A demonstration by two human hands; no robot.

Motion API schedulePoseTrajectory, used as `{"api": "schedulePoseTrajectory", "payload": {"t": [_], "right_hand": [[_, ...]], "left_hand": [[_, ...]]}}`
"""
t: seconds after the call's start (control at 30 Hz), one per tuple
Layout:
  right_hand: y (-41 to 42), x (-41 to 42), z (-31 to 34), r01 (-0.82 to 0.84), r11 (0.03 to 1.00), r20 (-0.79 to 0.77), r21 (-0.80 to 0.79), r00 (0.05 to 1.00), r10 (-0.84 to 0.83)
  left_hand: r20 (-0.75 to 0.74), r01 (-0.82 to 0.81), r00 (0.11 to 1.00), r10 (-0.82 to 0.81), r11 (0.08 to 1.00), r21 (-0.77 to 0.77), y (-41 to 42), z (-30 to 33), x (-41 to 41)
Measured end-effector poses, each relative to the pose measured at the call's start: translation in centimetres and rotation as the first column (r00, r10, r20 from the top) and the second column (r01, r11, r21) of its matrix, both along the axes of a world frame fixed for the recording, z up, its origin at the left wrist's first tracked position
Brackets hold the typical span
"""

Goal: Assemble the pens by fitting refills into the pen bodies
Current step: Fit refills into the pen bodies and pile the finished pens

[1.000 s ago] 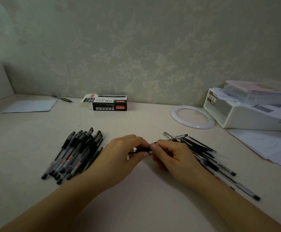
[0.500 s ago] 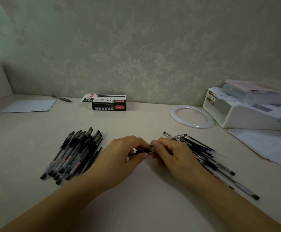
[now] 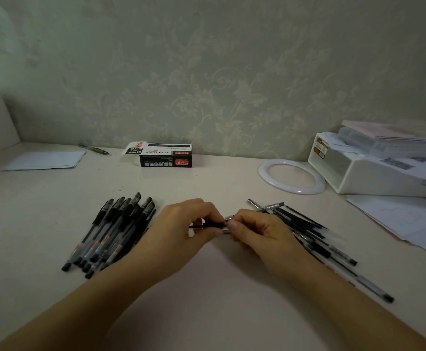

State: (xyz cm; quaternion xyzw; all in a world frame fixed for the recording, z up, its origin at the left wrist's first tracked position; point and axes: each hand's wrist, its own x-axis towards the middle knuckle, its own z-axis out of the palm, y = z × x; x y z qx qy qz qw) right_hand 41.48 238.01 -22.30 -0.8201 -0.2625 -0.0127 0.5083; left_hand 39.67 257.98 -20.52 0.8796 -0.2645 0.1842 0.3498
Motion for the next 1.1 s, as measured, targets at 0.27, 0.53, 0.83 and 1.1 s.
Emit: {"api": "schedulePoseTrajectory", "payload": {"t": [0.27,0.53,0.83,1.1], "right_hand": [[0.2,0.4,0.2,0.331,0.923,0.360,-0.195,0.900,-0.247],[0.5,0.5,-0.5,0.317,0.859,0.409,-0.401,0.902,-0.142],[0.2,0.5,-0.1,0.283,0.930,0.346,-0.236,0.919,-0.192],[0.5,0.1,0.3,0.200,0.974,0.263,-0.110,0.950,-0.166]], "left_hand": [[-0.004,-0.217,0.976,0.219,0.965,-0.147,0.0,-0.4,0.3],[-0.083,-0.194,0.979,0.185,0.972,-0.129,-0.3,-0.7,0.2],[-0.161,-0.185,0.971,0.176,0.982,-0.045,0.5,-1.1,0.6],[-0.147,-0.109,0.982,0.116,0.992,0.057,0.3,-1.1,0.4]]}}
